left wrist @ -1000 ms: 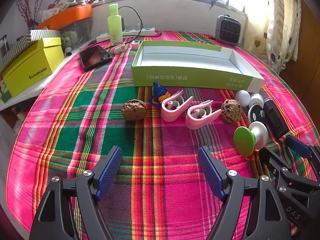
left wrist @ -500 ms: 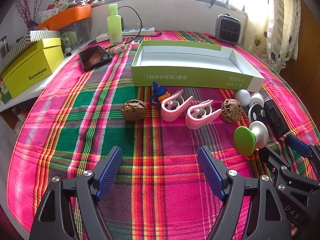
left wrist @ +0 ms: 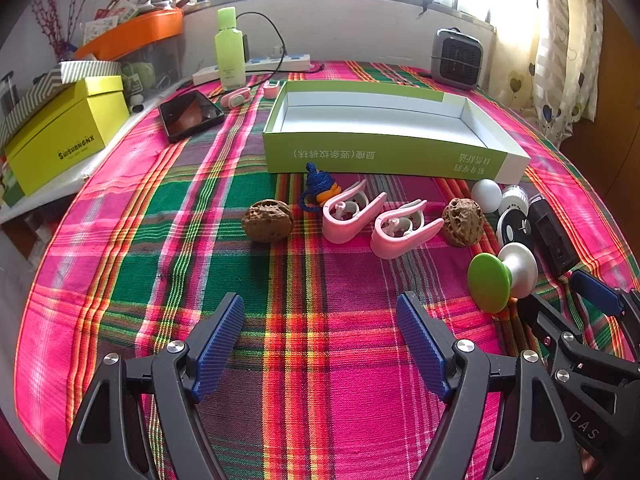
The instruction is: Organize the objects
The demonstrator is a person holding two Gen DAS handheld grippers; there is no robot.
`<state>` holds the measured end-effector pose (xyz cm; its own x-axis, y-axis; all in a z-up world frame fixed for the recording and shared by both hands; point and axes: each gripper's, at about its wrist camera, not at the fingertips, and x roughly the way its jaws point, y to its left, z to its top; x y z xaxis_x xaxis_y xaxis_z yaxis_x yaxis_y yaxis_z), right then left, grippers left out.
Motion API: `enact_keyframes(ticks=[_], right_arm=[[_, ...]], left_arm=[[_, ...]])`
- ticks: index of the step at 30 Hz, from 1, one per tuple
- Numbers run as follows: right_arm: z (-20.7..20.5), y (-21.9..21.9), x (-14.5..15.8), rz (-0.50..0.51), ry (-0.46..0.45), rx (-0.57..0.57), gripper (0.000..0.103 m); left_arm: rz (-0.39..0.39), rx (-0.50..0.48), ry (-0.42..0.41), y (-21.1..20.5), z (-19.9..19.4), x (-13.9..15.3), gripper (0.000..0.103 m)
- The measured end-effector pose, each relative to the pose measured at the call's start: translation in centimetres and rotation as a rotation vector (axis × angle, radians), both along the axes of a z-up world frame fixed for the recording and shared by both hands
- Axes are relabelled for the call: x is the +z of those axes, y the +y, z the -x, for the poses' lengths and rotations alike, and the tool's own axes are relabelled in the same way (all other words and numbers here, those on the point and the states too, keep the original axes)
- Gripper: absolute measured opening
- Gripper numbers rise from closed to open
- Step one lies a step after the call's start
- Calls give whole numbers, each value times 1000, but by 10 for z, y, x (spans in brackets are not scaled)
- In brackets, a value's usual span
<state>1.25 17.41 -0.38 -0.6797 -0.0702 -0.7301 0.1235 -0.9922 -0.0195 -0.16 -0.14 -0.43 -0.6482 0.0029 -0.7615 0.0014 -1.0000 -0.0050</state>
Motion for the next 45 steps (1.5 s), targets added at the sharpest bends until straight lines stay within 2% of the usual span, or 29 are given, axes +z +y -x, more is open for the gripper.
enact_keyframes(ticks=[13, 21, 27, 35, 39, 45], right_arm=[[-1, 2, 0, 11, -8, 24, 73], [-1, 35, 4, 96, -13, -33, 73], [6, 39, 11, 77, 16, -32, 73], [24, 40, 10, 57, -4, -9, 72], [28, 39, 10, 32, -4, 3, 64], [27, 51, 15, 66, 17, -20, 53]], left_arm=[[-4, -41, 2, -2, -1, 2, 78], [-13, -50, 3, -2, -3, 4, 78], [-44, -68, 10, 0, -3, 7, 78], [-60, -101, 21, 5, -4, 13, 78], [-67, -100, 17, 6, -5, 13, 78], [-67, -99, 18, 8, -3, 15, 78]])
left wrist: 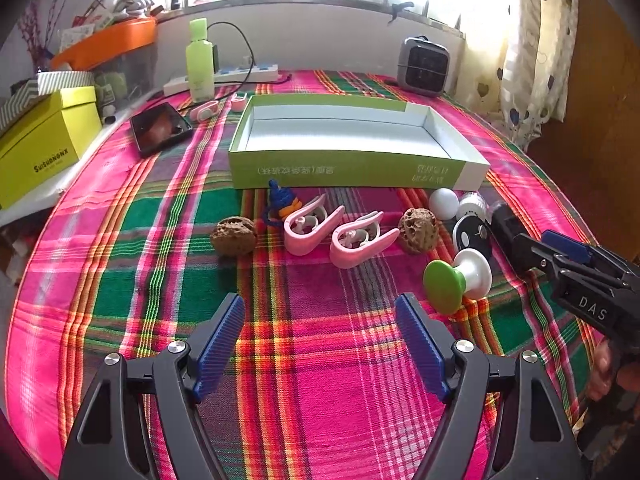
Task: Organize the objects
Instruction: 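Grasp the black cylindrical device with the right tool while the left tool grasps the green-white spool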
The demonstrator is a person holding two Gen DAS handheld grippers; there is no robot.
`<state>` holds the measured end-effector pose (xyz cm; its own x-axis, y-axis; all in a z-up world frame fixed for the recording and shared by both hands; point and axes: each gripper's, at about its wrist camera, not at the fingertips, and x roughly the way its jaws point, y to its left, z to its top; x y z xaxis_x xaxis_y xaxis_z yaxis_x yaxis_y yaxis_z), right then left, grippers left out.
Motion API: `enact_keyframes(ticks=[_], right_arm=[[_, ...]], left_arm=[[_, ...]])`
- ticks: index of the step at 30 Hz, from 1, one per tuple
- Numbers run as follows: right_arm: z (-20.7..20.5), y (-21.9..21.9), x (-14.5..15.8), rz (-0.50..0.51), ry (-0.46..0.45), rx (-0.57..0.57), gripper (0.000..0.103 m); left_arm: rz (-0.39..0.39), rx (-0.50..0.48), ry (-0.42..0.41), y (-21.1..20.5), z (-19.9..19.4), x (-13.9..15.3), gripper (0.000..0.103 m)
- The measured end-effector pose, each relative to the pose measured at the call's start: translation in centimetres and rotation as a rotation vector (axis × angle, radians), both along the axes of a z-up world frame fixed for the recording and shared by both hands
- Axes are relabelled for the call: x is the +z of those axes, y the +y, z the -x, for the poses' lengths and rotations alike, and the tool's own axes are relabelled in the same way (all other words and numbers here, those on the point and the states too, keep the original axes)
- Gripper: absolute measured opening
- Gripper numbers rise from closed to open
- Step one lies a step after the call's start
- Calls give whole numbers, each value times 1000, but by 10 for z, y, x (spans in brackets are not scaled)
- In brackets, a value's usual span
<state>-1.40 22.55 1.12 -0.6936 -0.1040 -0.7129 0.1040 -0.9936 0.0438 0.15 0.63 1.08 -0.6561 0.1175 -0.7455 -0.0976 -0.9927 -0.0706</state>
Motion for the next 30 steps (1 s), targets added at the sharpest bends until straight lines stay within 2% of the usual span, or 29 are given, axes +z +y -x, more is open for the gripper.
enact_keyframes(ticks=[3, 12, 16, 21, 24, 30], right_arm=[[0, 5, 2, -2, 7, -10, 48], [5, 2, -3, 9, -8, 35, 48], [11, -1, -9, 4, -42, 64, 47], [13, 0, -9, -12, -50, 70, 36], [13, 1, -9, -9, -50, 76, 30], [14, 2, -8, -3, -48, 88, 29]], left_arm=[[-1, -6, 7, 3, 0, 3, 78], [-25, -38, 8, 12, -2, 8, 78], [-40, -66, -1, 19, -2, 9, 78], [-94, -97, -24, 27, 0, 12, 78], [-90, -119, -27, 35, 0, 13, 78], [-85, -133, -54, 48, 3, 11, 78]])
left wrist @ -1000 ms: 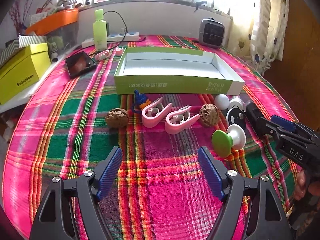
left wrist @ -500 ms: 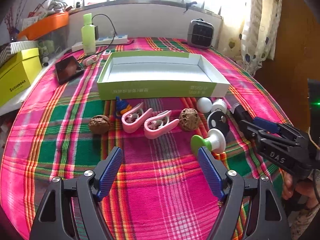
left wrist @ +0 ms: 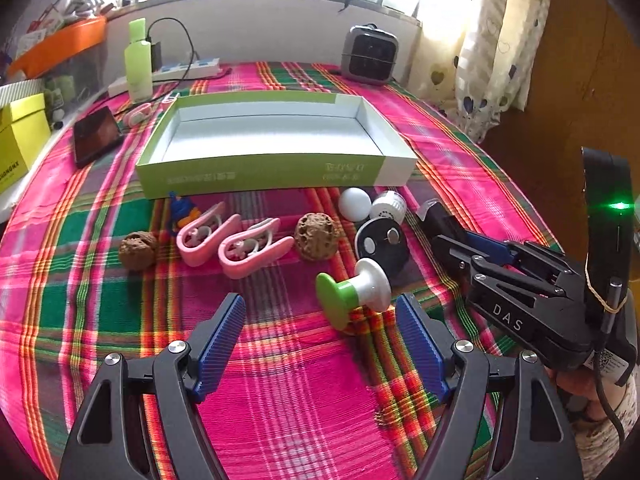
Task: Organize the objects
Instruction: 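Grasp the black cylindrical device with the right tool while the left tool grasps the green-white spool, then lift the black device with the right tool while the left tool lifts the spool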
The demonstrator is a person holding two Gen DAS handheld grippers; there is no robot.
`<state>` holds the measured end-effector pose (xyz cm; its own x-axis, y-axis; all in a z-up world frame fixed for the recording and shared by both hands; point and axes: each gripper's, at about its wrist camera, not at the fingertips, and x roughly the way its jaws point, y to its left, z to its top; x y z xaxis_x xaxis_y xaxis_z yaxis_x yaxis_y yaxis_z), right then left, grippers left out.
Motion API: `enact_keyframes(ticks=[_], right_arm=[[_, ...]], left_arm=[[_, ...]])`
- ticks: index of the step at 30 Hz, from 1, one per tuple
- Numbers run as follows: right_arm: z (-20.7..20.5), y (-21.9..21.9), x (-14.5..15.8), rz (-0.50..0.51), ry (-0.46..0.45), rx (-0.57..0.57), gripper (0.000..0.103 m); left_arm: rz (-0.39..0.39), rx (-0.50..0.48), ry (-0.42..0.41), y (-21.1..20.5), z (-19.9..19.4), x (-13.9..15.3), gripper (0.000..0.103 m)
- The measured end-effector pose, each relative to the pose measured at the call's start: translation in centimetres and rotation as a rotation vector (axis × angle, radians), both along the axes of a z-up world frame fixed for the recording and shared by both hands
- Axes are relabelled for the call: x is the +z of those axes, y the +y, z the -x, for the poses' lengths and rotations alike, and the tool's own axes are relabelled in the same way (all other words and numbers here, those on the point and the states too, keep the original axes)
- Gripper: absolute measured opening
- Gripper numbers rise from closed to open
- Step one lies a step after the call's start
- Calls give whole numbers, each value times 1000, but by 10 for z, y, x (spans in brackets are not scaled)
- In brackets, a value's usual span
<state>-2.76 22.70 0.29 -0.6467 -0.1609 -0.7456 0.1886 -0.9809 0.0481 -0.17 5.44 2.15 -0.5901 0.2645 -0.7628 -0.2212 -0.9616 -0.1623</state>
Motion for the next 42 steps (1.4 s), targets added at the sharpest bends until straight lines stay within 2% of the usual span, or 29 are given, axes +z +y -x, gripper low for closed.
enact_keyframes(ticks=[6, 12, 16, 25, 29, 42], right_arm=[[-2, 1, 0, 12, 1, 14, 29], [-3, 4, 0, 19, -2, 26, 29], [-3, 4, 0, 16, -2, 36, 29], [-3, 4, 0, 25, -1, 42, 29], [-4, 3, 0, 22, 0, 45, 29], [-5, 3, 0, 25, -2, 43, 29]], left_arm=[[18, 3, -17, 13, 6, -3, 78], [33, 29, -29, 17, 11, -9, 72], [42, 52, -45, 17, 13, -12, 61], [31, 58, -37, 17, 14, -12, 46], [25, 50, -29, 18, 15, -12, 32], [5, 43, -4, 10, 13, -9, 31]])
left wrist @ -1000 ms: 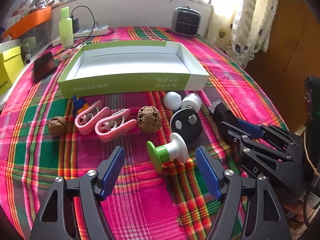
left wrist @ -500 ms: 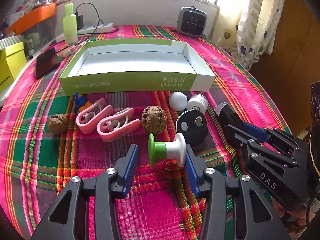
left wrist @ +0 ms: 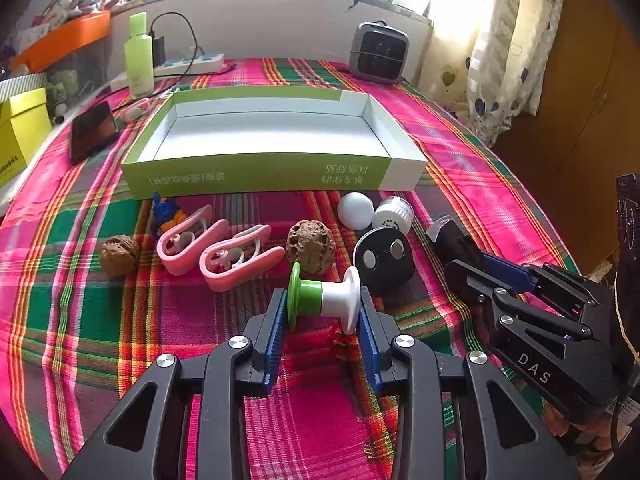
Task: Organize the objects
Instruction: 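Lift the black device with the right tool while the left tool lifts the spool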
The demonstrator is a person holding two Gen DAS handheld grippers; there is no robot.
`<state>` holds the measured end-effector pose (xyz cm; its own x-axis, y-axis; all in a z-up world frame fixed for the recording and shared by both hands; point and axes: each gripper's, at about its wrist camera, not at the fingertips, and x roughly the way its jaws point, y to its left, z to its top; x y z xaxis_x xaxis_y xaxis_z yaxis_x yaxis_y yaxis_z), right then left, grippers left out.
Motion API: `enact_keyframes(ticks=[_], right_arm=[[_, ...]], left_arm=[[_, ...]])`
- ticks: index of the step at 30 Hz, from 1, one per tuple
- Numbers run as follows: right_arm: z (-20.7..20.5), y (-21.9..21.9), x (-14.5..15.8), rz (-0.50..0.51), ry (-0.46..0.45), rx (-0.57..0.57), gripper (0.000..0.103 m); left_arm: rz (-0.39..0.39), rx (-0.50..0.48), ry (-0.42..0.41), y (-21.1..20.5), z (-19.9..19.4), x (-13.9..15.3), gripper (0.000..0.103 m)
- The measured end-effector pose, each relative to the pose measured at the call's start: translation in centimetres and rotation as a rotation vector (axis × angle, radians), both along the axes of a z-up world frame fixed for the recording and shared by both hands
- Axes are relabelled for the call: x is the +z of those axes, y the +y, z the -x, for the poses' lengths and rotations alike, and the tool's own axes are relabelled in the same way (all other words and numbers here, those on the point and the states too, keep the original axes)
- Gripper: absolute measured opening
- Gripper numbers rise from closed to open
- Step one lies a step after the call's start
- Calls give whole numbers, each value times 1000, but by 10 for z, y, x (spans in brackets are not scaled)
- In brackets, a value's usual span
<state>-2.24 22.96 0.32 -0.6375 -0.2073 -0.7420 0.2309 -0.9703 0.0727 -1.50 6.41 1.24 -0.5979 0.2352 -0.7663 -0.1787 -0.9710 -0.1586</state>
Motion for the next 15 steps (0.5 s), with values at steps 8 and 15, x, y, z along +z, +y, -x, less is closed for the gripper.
enact_keyframes(ticks=[8, 15], right_arm=[[-4, 1, 5, 16, 9, -2, 29], [-5, 0, 8, 1, 16, -12, 28]], left_arm=[[2, -9, 22, -2, -1, 7, 31], [4, -10, 35, -6, 3, 13, 31]])
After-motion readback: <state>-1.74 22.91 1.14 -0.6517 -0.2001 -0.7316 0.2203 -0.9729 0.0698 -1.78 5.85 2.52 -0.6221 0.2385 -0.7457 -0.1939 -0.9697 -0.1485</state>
